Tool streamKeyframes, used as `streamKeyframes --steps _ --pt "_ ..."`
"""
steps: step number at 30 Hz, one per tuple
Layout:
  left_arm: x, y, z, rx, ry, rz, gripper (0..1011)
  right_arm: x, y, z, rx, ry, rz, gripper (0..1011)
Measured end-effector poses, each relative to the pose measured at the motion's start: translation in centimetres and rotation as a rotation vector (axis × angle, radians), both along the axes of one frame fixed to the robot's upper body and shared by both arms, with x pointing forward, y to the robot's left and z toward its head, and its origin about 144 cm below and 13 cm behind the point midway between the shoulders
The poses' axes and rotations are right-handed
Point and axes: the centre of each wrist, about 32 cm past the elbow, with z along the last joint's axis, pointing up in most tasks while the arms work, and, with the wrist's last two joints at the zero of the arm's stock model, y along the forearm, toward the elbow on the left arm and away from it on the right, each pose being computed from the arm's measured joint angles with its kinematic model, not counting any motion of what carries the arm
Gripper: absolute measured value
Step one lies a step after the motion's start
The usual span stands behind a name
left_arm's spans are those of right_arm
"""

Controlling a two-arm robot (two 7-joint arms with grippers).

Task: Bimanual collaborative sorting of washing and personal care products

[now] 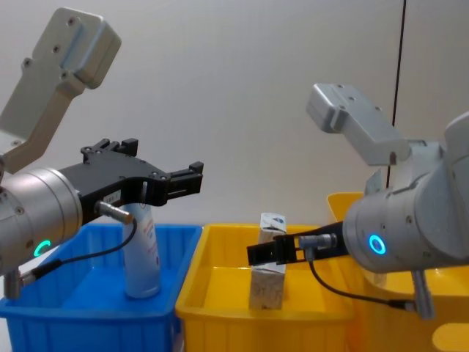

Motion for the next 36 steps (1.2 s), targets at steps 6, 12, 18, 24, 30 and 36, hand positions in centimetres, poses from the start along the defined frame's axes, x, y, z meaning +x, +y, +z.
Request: streamKeyframes --steps 6,12,18,24,30,36 --pt "0.0 0.0 0.0 0.000 0.000 0.000 1001 0.5 0.1 0.1 -0.009 0.002 0.004 1002" --pt "0.0 0.0 0.0 0.000 0.000 0.000 1001 1.0 0.3 0.1 -0.014 0.007 0.008 1002" --pt "0.0 0.0 0.0 0.000 0.000 0.000 1001 1.4 0.5 0.0 -0.014 0.018 0.005 1002" --pt "0.0 0.0 0.0 0.000 0.000 0.000 1001 1.6 0.8 -0.2 -0.011 0.029 -0.004 1002" --pt "0.0 0.0 0.0 0.000 0.000 0.000 1001 1.7 1.0 -0.5 -0.010 0.038 -0.016 1002" --pt "0.0 0.0 0.0 0.000 0.000 0.000 1001 1.8 1.3 -0.6 -0.010 0.044 -0.023 1002"
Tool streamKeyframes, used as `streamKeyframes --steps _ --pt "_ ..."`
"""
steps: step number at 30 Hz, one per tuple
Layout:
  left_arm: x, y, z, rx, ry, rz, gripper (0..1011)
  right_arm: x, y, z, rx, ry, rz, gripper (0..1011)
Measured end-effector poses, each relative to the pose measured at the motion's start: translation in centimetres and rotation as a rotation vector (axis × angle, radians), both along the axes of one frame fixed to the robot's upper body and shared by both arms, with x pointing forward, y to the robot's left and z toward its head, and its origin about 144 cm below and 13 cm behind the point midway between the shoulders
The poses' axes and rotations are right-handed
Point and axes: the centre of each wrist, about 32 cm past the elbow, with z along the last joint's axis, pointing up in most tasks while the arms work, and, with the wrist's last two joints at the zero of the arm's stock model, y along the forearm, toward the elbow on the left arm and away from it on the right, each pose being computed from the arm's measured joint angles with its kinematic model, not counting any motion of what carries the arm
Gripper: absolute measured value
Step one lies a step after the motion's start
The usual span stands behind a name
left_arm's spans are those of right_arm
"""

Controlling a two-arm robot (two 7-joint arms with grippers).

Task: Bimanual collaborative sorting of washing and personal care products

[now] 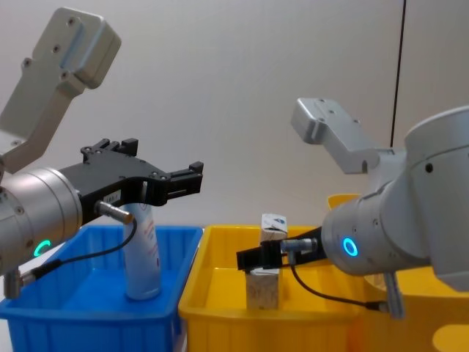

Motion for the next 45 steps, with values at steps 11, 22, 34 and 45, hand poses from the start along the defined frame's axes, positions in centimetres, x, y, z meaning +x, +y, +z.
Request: streamKeyframes --steps 11,22,34,45 --pt "0.00 0.00 0.00 0.000 0.000 0.000 1001 0.11 0.27 -0.26 -0.006 0.009 -0.011 1002" --pt "0.00 0.00 0.00 0.000 0.000 0.000 1001 0.14 0.36 -0.40 -0.010 0.016 -0.015 1003" --pt "0.00 0.00 0.00 0.000 0.000 0.000 1001 0.15 0.38 -0.49 -0.012 0.021 -0.017 1003" --pt "0.00 0.00 0.00 0.000 0.000 0.000 1002 0.14 0.40 -0.54 -0.014 0.023 -0.018 1003"
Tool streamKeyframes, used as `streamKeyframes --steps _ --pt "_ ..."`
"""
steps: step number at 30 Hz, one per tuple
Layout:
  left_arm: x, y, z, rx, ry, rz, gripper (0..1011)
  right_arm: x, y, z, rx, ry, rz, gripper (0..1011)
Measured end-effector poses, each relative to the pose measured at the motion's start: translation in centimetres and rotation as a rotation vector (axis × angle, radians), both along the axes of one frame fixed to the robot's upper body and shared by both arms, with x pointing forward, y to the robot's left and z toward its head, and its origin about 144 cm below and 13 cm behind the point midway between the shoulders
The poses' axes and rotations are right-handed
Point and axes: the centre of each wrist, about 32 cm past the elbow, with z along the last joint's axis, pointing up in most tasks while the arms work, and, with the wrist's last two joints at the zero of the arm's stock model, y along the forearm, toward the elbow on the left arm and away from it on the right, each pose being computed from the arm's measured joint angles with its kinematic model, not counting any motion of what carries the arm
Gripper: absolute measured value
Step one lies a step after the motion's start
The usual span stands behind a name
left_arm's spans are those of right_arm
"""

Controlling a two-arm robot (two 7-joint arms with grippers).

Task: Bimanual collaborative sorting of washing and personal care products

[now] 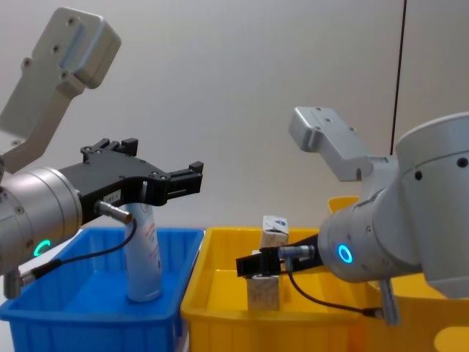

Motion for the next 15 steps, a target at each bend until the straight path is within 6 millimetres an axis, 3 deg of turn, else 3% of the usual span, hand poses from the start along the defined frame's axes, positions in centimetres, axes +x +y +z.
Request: streamKeyframes --steps 6,15 --pt "0.00 0.00 0.00 0.000 0.000 0.000 1001 -0.01 0.01 -0.01 0.000 0.000 0.000 916" --pt "0.00 0.00 0.00 0.000 0.000 0.000 1001 -0.01 0.00 -0.03 -0.001 0.001 -0.001 645"
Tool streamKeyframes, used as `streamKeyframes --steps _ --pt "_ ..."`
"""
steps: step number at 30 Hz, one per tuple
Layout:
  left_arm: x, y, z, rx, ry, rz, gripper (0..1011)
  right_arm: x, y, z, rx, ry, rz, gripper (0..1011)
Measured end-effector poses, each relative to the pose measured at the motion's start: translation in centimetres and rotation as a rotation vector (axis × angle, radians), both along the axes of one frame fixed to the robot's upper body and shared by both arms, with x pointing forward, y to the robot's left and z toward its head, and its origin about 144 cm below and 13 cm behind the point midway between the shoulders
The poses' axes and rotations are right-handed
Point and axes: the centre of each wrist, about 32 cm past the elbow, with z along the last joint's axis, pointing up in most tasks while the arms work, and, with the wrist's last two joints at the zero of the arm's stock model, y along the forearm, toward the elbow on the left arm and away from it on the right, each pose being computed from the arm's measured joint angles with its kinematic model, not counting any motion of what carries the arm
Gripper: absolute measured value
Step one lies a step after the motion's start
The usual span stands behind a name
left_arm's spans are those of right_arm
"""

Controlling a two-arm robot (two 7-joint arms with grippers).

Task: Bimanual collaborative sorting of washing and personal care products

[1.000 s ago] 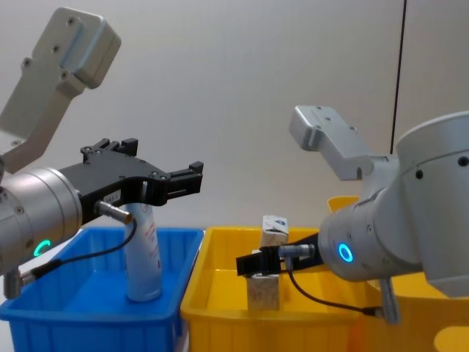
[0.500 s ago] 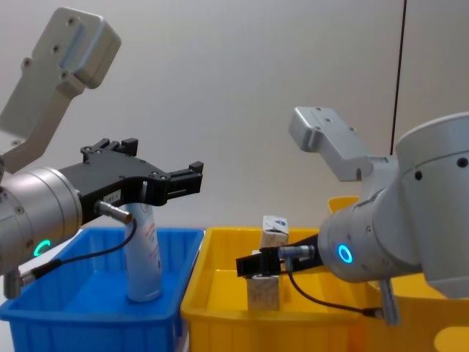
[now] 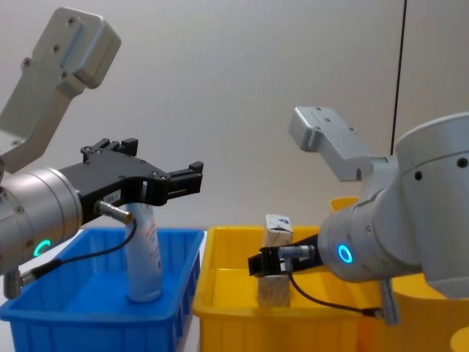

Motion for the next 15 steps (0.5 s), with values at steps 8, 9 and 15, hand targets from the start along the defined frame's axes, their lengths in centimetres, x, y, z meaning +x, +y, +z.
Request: streamKeyframes --steps 8,9,15 --pt "0.00 0.00 0.00 0.000 0.000 0.000 1001 0.00 -0.01 -0.04 -0.001 0.001 -0.001 406" --pt "0.00 0.00 0.00 0.000 0.000 0.000 1001 0.00 0.00 -0.04 -0.001 0.001 -0.001 390" --pt "0.00 0.00 0.00 0.000 0.000 0.000 1001 0.00 0.00 -0.06 -0.002 0.002 -0.001 283"
